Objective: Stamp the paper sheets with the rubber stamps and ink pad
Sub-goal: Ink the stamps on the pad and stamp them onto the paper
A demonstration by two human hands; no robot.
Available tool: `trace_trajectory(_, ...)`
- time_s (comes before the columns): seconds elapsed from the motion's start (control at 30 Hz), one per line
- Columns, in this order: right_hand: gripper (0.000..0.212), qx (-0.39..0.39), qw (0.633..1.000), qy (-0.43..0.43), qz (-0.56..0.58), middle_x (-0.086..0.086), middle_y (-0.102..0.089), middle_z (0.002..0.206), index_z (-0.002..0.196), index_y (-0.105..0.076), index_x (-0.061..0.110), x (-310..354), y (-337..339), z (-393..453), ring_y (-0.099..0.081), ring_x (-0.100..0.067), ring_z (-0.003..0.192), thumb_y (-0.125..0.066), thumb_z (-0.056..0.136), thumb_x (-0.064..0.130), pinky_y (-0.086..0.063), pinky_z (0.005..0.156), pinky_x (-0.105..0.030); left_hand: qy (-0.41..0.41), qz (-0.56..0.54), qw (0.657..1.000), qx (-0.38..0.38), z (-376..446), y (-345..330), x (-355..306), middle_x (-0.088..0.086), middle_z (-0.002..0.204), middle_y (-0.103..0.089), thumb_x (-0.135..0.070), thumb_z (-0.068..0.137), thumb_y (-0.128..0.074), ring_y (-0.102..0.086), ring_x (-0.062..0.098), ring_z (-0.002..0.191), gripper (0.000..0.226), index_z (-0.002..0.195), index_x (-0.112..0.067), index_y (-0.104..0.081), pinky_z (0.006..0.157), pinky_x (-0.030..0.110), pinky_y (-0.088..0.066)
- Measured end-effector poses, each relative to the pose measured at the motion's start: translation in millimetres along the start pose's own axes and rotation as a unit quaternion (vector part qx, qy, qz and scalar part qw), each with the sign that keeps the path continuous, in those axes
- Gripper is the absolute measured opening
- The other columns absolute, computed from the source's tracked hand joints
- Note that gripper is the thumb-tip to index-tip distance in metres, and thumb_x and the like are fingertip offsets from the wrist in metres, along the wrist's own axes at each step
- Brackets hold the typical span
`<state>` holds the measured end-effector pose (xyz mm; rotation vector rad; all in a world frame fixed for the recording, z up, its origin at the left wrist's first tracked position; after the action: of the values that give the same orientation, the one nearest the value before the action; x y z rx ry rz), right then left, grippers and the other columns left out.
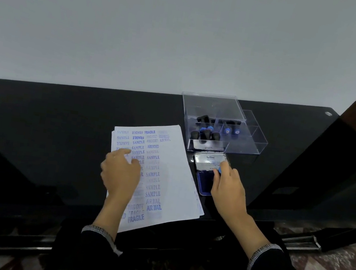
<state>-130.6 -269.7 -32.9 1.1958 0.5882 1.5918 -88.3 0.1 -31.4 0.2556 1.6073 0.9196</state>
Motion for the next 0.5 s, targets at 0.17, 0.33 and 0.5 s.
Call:
trace_trajectory(0.17, 0.007, -0.001, 0.999, -0.029, 0.046, 0.016, -0.030, 0.069, 0.095, -0.046, 0.008, -3, -1, -1, -0.035, -0.011, 0.062, -0.047, 0.099, 0.014, -0.022, 0.048, -0.016, 0.075, 0.023, 0.996, 0.044, -1, 5, 12, 0.015, 0.140, -0.040, -0.025, 0.094, -0.056, -0.038, 0.034, 0.125, 0.047, 0.138, -0.014, -0.045, 0.095, 0.048, -0.044)
trace_trajectory(0.33, 0.008, 0.003, 0.998, -0.041, 0.052, 0.009, -0.035, 0.071, 0.096, -0.045, 0.010, -4, -1, -2, -0.040, -0.014, 0.064, -0.045, 0.099, 0.016, -0.023, 0.048, -0.016, 0.091, 0.021, 0.993, 0.066, 4, 6, 10, 0.016, 0.135, -0.042, -0.027, 0.094, -0.054, -0.039, 0.034, 0.123, 0.049, 0.139, -0.012, -0.040, 0.079, 0.041, -0.038)
trace_trajectory(0.5, 0.011, 0.004, 0.998, -0.048, 0.044, 0.001, -0.043, 0.080, 0.102, -0.048, 0.007, -4, -2, -3, -0.043, -0.016, 0.067, -0.045, 0.100, 0.018, -0.024, 0.048, -0.015, 0.106, -0.050, 0.991, 0.070, 17, 8, 21, 0.012, 0.113, -0.058, -0.023, 0.092, -0.057, -0.062, 0.027, 0.091, 0.029, 0.116, -0.010, -0.046, 0.066, 0.041, -0.053)
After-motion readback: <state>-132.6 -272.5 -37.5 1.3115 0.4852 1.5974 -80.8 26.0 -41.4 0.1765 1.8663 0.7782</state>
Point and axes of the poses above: each hand's wrist, its own z-axis towards the middle knuckle, its own y-axis out of the back of the hand, x = y × z, the point moved 5 cm from there along z, towards the middle knuckle
